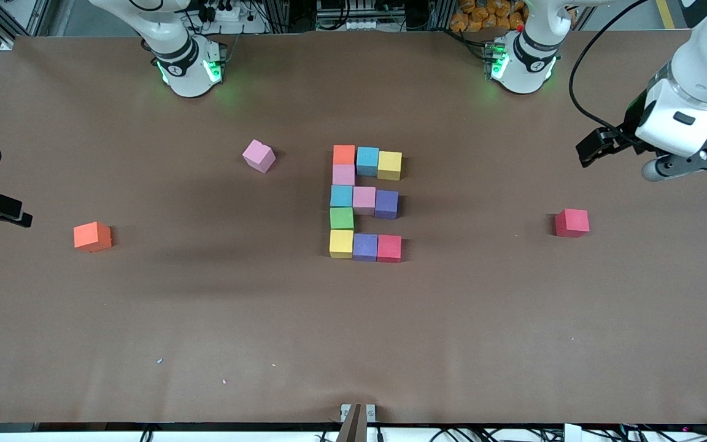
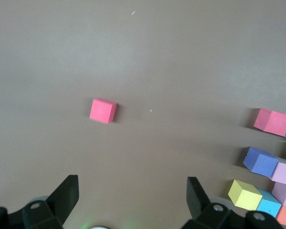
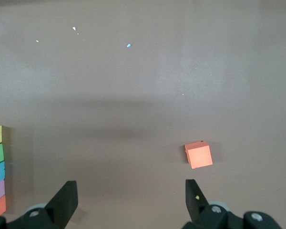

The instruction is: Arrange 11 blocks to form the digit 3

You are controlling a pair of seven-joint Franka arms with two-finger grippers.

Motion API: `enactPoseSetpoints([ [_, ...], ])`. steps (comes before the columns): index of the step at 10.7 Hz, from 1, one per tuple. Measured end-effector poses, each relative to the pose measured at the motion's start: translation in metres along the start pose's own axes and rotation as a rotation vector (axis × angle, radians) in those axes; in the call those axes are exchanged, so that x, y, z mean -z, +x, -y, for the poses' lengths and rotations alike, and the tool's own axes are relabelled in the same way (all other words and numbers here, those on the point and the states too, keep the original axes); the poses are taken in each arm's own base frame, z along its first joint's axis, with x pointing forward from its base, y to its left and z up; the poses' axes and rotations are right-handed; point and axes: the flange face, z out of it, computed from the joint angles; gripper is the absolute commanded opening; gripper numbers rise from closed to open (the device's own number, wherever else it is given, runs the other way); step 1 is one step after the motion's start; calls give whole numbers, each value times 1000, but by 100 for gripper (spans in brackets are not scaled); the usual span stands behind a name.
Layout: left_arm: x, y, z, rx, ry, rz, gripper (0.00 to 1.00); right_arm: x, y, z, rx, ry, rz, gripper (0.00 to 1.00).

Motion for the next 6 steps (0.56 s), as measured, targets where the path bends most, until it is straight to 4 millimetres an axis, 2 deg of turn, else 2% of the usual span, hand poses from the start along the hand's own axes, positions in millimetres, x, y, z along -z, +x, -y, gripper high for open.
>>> enactPoseSetpoints([
  [3, 6, 4, -8, -95, -20, -55, 100, 0, 0, 0, 0, 0, 0, 100],
  [6, 17, 5, -5, -122, -27, -82, 100, 0, 0, 0, 0, 0, 0, 100],
])
